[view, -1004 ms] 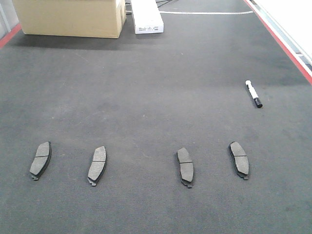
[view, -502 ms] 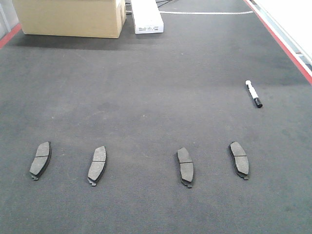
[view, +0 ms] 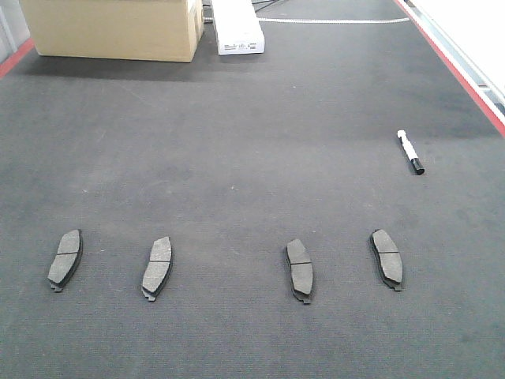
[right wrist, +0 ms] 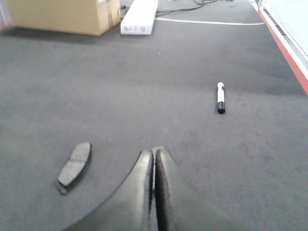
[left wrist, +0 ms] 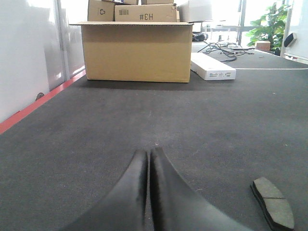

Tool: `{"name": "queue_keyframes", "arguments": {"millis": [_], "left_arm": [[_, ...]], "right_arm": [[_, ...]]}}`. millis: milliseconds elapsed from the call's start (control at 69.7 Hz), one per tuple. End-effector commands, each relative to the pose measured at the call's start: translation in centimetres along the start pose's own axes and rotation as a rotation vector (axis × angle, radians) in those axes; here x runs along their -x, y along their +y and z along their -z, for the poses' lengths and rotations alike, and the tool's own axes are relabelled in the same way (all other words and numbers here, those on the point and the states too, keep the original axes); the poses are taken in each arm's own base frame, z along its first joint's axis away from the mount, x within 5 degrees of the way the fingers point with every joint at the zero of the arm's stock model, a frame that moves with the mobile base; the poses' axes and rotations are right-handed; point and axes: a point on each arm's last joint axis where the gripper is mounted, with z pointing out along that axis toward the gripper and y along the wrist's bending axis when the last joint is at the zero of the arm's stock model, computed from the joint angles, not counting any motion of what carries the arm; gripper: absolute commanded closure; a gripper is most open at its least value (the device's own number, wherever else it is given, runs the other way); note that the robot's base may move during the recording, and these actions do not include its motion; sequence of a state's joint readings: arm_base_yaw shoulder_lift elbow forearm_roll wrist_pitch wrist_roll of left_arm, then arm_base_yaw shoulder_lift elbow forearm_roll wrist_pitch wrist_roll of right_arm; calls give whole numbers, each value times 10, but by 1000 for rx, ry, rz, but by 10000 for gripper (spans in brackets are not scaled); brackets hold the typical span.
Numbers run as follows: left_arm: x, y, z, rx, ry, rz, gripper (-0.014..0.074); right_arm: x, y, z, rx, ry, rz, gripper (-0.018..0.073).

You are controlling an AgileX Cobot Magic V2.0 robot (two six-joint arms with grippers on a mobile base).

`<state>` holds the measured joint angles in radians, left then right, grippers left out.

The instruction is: Move and align brake pads A on conveyor

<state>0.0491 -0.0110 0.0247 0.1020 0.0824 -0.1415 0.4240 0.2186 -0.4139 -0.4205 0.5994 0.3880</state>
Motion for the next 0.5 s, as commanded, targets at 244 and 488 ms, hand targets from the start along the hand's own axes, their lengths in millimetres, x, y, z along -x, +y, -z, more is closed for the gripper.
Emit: {"name": "queue_keyframes", "arguments": {"millis": [244, 488], "left_arm": [[11, -1, 2, -13, -94, 9, 604], [11, -1, 2, -13, -94, 9, 604]], "right_arm": [[-23, 1, -18, -116, -310, -60, 568], [-69, 5, -18, -109, -506, -37, 568]]}}
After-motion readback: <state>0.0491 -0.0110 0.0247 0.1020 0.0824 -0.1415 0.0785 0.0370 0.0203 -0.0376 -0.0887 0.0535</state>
